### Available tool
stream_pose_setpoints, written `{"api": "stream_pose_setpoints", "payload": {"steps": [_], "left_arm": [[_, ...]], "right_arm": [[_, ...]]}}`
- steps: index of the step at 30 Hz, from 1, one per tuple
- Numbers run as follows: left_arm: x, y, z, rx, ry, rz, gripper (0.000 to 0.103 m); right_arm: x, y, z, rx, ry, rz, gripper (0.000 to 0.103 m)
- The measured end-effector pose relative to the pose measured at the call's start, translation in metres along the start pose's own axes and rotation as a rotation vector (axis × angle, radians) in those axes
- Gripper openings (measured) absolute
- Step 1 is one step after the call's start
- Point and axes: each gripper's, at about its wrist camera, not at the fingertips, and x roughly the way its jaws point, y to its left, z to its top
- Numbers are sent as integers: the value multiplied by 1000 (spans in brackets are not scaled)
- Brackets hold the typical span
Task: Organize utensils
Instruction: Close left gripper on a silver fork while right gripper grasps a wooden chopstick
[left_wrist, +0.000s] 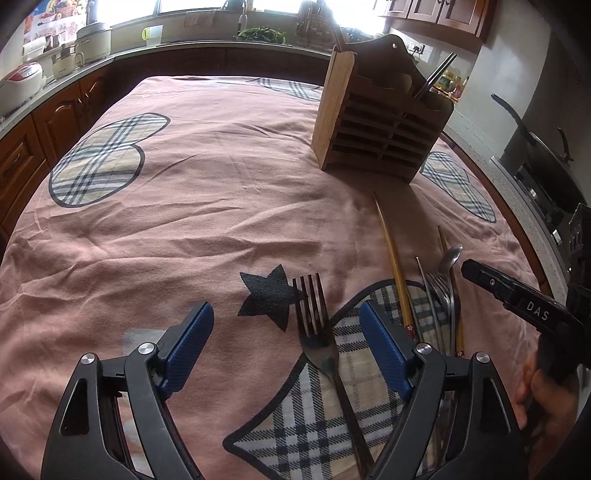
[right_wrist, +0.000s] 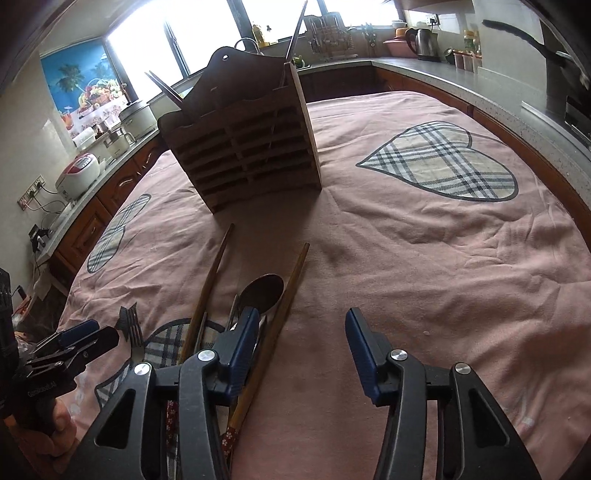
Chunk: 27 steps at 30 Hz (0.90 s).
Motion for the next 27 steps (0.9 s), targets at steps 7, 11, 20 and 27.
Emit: {"api": "stream_pose_setpoints", "payload": {"steps": [7,11,20,27], "left_arm": [[17,-3,4,7,51,-30,61],[18,-7,8,37,47,-23,51],[24,-16,13,86,47,-36,19],[17,-10,14,58,41,-73,13]], "right_arm": [[23,8,14,-44,54,-9,33],[36,12,19,-73,79,-23,26],[49,16,32,-105,85,-53,11],[33,6,32,-48,56,-1,5]]}}
